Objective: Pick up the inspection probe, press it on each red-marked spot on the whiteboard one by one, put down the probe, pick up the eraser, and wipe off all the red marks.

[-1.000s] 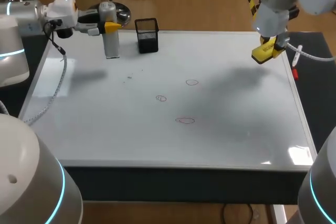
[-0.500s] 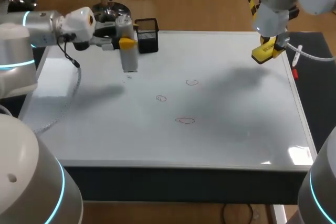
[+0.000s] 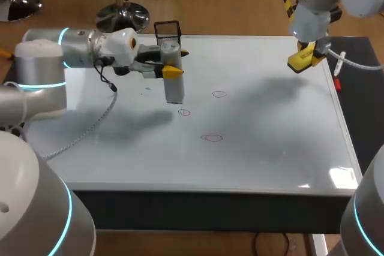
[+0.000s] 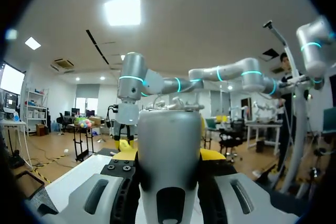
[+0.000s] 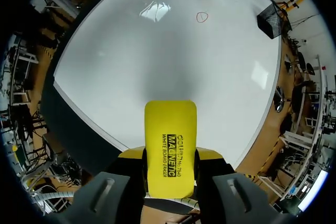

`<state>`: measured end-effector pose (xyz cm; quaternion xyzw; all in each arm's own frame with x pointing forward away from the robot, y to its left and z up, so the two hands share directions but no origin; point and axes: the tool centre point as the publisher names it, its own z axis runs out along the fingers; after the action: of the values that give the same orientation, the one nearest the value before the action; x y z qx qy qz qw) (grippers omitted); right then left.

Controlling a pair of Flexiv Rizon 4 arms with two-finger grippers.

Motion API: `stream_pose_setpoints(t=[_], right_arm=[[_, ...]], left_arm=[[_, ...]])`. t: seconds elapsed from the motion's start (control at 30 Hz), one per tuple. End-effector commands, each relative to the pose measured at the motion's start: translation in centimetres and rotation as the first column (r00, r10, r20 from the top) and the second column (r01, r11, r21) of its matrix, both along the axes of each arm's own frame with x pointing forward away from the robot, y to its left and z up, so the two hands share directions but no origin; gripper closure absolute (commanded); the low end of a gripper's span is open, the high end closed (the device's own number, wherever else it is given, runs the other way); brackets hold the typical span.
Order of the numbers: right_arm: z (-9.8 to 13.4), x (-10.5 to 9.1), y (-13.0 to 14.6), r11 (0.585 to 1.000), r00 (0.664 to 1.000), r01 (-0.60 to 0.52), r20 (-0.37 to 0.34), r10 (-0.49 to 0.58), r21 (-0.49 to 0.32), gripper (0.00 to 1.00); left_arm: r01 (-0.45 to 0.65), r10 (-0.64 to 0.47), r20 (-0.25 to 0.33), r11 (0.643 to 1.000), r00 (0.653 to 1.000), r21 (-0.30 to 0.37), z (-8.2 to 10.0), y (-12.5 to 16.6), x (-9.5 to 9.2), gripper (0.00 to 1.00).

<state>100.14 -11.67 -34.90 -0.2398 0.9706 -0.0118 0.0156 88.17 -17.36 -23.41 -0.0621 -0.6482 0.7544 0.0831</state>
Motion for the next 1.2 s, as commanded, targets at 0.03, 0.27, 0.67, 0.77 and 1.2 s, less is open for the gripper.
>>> stream_pose_setpoints(t=[0.03, 0.27, 0.67, 0.77, 1.2], right_arm=[[0.1, 0.0, -0.1, 1.0, 1.0, -0.001, 0.0, 0.001, -0.003, 1.0], [0.1, 0.0, -0.1, 1.0, 1.0, -0.001, 0.0, 0.001, -0.003, 1.0], [0.1, 0.0, -0.1, 1.0, 1.0, -0.001, 0.0, 0.001, -0.003, 1.0], [0.1, 0.0, -0.1, 1.0, 1.0, -0.001, 0.0, 0.001, -0.003, 1.0], [0.1, 0.0, -0.1, 1.0, 1.0, -0.001, 0.0, 0.001, -0.003, 1.0]], left_arm=[[0.049, -0.049, -0.001, 0.998, 0.999, -0.031, -1.6, -1.0, 1.2, 1.0], [0.071, -0.072, -0.014, 0.997, 0.997, -0.029, -3.1, -1.6, 1.1, 1.0], [0.075, -0.075, -0.029, 0.997, 0.997, -0.012, -4.7, -1.4, 1.5, 1.0], [0.073, -0.073, -0.033, 0.997, 0.997, -0.012, -4.9, -1.3, 1.4, 1.0], [0.095, -0.095, -0.031, 0.995, 0.995, 0.001, -5.0, -1.3, 0.8, 1.0]])
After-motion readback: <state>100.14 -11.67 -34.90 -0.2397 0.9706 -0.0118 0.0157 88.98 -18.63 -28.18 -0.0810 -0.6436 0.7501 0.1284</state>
